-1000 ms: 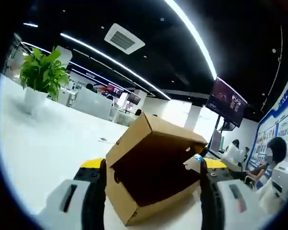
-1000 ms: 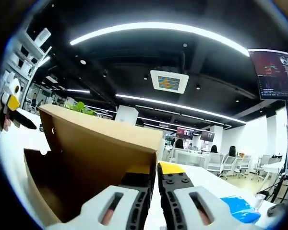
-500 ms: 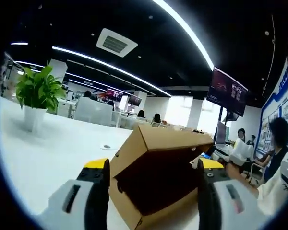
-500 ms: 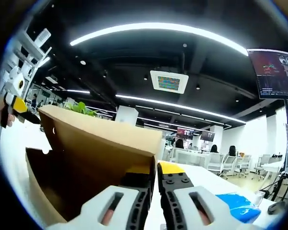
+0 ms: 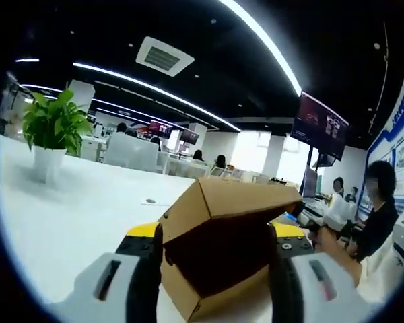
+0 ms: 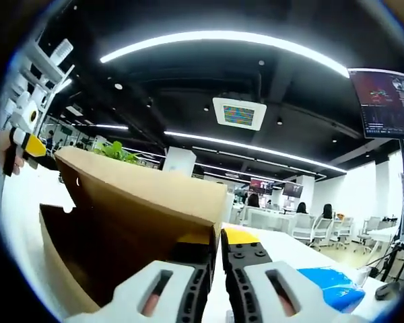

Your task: Operate the shoe box by opening the lid, removing the specified soft item, and placing it in the target area until the item is outside and the box remains undamaged.

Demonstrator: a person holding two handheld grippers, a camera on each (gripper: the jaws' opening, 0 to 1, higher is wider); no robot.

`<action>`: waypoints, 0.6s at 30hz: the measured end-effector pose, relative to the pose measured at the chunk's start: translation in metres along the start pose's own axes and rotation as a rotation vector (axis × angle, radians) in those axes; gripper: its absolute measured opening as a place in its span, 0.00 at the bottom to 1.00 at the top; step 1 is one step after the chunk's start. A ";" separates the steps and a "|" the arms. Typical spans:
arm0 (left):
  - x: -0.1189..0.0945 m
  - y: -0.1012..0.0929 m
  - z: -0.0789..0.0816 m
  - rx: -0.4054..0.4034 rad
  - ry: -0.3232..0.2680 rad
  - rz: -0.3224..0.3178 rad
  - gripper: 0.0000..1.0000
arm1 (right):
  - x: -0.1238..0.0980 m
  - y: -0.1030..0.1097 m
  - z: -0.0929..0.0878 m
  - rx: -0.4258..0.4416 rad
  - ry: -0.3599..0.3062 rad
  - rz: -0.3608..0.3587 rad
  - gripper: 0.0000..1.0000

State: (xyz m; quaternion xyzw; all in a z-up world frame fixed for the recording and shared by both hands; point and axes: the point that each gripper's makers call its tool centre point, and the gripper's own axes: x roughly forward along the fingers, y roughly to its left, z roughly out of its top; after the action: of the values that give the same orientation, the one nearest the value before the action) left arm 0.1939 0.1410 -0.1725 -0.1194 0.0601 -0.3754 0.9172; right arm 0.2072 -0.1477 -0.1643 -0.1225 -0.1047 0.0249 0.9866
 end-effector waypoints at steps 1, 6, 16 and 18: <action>0.001 0.001 -0.002 0.007 0.004 0.006 0.63 | -0.001 0.000 -0.001 -0.005 -0.001 -0.001 0.02; 0.002 -0.001 -0.006 0.005 -0.004 0.001 0.59 | -0.004 0.002 -0.004 -0.016 0.000 0.000 0.02; -0.001 0.006 -0.002 0.004 -0.027 0.050 0.58 | -0.005 0.003 -0.006 -0.024 0.008 0.012 0.03; 0.000 0.005 -0.002 -0.016 -0.031 0.033 0.57 | -0.006 0.003 -0.007 -0.029 0.008 0.014 0.03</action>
State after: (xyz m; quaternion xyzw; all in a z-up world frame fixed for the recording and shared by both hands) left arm 0.1969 0.1436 -0.1754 -0.1316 0.0510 -0.3577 0.9231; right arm 0.2026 -0.1468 -0.1727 -0.1374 -0.1004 0.0296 0.9850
